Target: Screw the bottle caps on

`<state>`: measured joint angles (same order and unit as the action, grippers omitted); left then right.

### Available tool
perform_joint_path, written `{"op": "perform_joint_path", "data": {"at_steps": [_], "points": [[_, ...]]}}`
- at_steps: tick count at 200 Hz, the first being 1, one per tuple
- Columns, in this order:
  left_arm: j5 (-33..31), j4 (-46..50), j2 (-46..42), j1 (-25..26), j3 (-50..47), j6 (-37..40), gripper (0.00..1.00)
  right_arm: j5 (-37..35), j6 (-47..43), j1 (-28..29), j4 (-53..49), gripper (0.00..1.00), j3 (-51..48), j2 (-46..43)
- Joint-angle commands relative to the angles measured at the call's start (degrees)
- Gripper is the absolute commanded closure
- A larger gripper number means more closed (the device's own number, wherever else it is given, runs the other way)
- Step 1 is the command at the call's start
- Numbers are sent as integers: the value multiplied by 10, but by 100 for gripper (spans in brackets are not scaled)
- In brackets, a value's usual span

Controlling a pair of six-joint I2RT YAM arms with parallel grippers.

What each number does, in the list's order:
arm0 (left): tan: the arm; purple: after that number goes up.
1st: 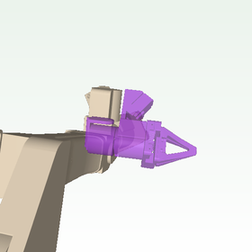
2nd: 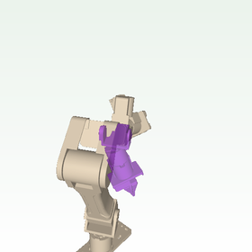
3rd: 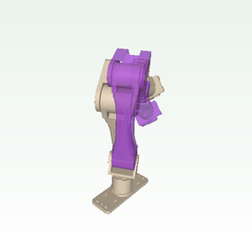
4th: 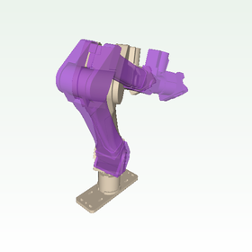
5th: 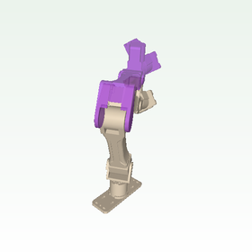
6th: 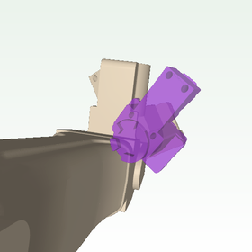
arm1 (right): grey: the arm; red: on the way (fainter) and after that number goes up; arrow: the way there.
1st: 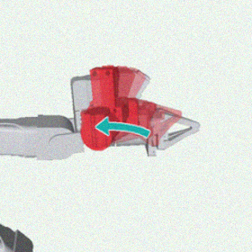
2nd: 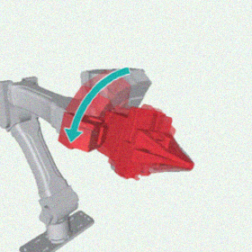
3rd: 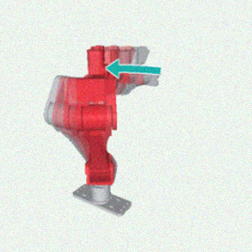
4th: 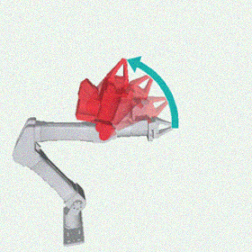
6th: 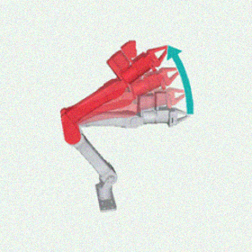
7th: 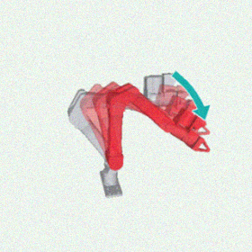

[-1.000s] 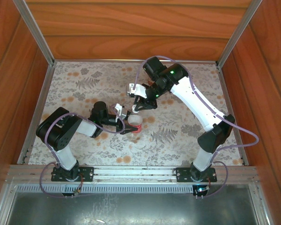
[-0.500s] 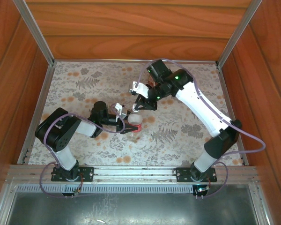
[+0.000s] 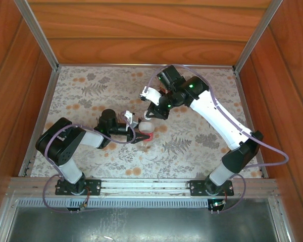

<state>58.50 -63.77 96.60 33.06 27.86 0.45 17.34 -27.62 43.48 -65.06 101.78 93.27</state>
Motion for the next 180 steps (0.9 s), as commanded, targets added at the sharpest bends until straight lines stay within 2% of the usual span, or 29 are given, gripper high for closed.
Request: {"op": "perform_joint_path", "data": {"at_steps": [1, 39, 117, 180], "points": [[-56, 15, -10, 3, -5, 22, 36, -55, 57, 12, -76, 71, 6, 35], [-100, 16, -20, 6, -3, 25, 36, -64, 131, 14, -54, 72, -13, 27], [-166, 16, -22, 15, -4, 51, 36, -142, 407, 21, -52, 76, -16, 41], [-190, 17, -13, 31, 11, 65, 36, -173, 526, 33, -99, 75, 1, 66]]}}
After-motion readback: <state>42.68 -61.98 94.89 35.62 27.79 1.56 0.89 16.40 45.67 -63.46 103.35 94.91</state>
